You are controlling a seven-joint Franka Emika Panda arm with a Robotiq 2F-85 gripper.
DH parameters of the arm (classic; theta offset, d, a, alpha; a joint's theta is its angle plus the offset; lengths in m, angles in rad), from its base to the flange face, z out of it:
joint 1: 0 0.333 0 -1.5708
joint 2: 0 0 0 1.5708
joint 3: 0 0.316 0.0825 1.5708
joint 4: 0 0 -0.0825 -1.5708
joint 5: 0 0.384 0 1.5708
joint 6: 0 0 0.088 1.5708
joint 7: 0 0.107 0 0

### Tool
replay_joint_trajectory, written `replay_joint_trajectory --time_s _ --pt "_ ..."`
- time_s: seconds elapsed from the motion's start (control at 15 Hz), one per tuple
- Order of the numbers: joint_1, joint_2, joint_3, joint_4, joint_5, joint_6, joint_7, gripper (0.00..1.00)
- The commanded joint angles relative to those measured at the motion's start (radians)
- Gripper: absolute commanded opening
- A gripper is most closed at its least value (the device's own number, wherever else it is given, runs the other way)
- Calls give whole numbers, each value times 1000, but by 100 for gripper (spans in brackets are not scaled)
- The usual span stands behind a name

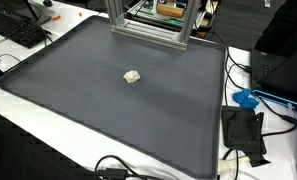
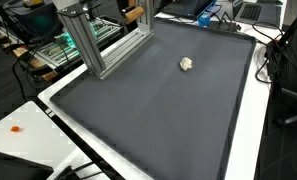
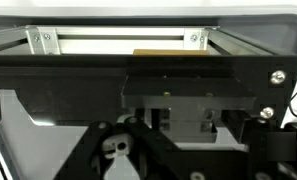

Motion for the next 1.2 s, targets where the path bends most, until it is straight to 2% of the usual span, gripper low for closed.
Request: replay_joint_trajectory --time_s 0.0,0.07,0.13,0.27,0.4,1.13 --pt "0 36 10 5 -21 -30 18 87" --pt "0 48 12 9 -25 -34 18 80" --pt "0 57 13 13 -30 -38 21 64" --pt "2 71 14 21 -35 -38 23 47" --pt "2 75 14 35 -37 -46 25 35" --pt "-1 62 0 66 -57 -90 20 34"
